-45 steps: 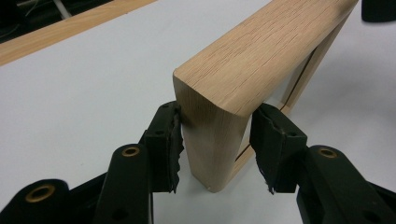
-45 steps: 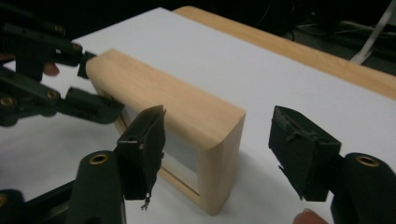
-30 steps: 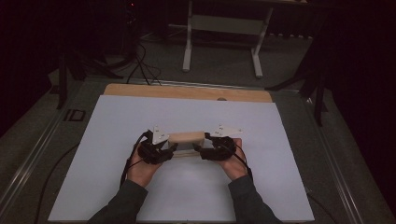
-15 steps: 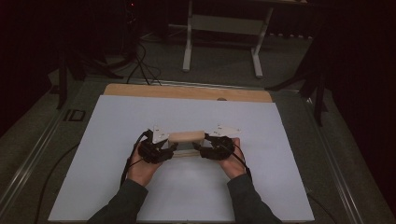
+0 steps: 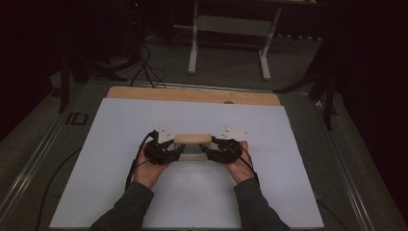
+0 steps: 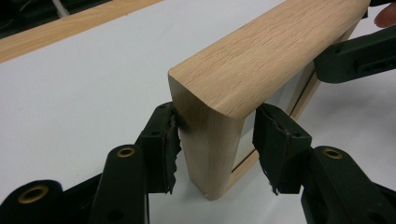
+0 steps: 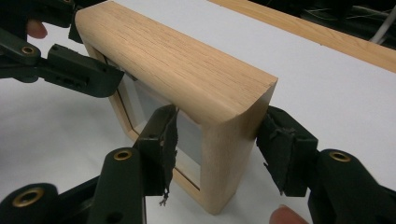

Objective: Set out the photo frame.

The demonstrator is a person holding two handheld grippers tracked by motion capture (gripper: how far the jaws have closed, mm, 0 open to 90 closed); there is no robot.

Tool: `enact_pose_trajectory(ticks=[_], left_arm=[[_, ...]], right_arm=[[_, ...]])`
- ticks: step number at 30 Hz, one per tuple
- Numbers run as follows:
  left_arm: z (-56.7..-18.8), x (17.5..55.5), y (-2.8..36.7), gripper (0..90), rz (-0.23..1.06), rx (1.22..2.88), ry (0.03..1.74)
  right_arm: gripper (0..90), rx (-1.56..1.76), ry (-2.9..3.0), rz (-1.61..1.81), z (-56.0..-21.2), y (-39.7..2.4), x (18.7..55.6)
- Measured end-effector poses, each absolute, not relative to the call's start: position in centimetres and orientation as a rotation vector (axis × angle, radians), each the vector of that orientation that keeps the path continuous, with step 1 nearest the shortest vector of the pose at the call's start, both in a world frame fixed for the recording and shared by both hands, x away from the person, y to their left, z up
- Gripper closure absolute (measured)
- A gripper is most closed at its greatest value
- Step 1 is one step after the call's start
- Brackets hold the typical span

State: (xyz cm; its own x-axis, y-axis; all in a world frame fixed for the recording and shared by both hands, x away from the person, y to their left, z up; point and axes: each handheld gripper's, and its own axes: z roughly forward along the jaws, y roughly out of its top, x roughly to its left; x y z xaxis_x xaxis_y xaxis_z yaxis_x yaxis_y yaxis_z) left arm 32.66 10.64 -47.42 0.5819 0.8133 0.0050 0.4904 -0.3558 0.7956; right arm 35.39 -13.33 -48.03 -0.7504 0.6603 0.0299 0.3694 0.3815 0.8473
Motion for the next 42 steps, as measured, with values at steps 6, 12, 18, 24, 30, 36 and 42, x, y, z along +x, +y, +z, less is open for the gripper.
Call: enact_pose_trajectory(ticks=[6,12,18,24,30,36,42], left_arm=[[-47.4,33.3,10.5,49.6,0.496,2.008,1.048],[-47.5,33.9,10.4,49.1,0.478,1.998,1.056],[-47.4,34.4,10.6,48.9,0.447,1.998,1.053],[-47.3,34.8,10.8,48.8,0.426,2.005,1.051],[-47.3,35.0,11.2,48.0,0.419,1.999,1.072],[-47.4,35.3,11.4,47.5,0.403,1.979,1.084],[-47.6,35.6,11.5,44.8,0.379,1.971,1.086]], right_arm=[[48.2,0.924,2.321,1.304,-48.0,-13.4,35.6],[48.1,0.943,2.314,1.303,-48.0,-13.6,36.0],[48.2,0.955,2.312,1.287,-47.9,-13.4,36.2],[48.6,0.960,2.314,1.284,-47.9,-13.4,36.3],[48.6,0.980,2.317,1.298,-47.9,-13.0,36.5],[48.2,0.998,2.313,1.313,-48.0,-12.9,37.0],[45.8,1.010,2.317,1.322,-48.1,-12.9,37.2]])
